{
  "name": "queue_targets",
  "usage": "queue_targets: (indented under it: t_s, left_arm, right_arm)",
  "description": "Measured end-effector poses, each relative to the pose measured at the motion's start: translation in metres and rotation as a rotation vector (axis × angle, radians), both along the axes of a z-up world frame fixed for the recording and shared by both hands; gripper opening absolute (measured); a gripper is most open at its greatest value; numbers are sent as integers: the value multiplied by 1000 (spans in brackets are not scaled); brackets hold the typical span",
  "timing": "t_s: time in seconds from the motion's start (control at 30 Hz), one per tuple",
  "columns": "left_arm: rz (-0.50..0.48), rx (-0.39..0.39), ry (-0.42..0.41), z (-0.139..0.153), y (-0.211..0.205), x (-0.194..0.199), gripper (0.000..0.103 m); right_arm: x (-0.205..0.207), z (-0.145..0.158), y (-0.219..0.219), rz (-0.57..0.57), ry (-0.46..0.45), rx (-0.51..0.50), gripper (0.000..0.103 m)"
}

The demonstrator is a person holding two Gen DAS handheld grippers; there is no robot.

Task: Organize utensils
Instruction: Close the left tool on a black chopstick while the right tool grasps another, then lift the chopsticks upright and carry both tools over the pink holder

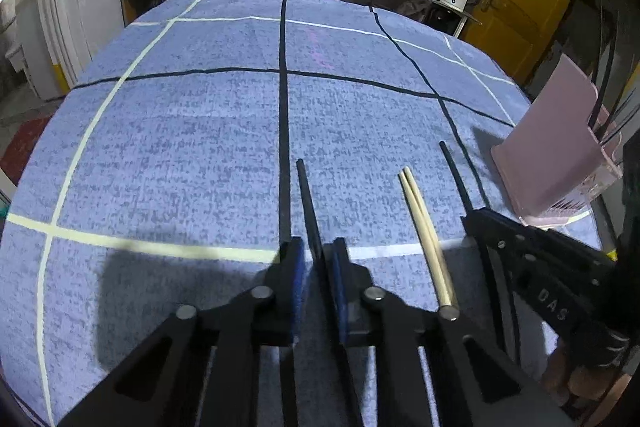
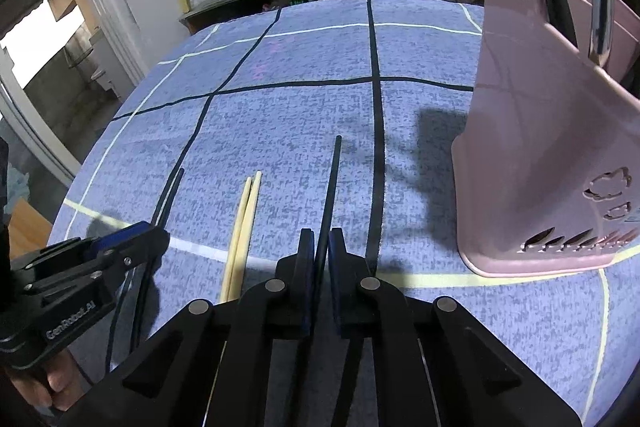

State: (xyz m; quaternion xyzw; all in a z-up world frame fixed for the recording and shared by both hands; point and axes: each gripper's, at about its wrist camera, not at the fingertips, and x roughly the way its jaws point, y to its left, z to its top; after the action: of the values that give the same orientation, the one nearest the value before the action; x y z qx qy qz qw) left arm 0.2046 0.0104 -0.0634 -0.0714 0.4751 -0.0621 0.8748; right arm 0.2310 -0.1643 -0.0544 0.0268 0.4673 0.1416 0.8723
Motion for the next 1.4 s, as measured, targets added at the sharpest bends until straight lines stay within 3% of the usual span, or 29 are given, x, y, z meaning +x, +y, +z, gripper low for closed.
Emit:
queue_targets:
  t_s: [0.3,0.9,1.4]
  left_arm:
    - [-14,-54,-12,12,8,0,6]
    - [-85,-98,-235,121,11,-39,5]
    - [-128,-96,-318,163,-1,-55,5]
  right_arm:
    - [-20,25,3,38,-53,41,5]
    - [-72,124,-28,32,-252,127,6]
    - [-97,155,-51,1,-322,142,6]
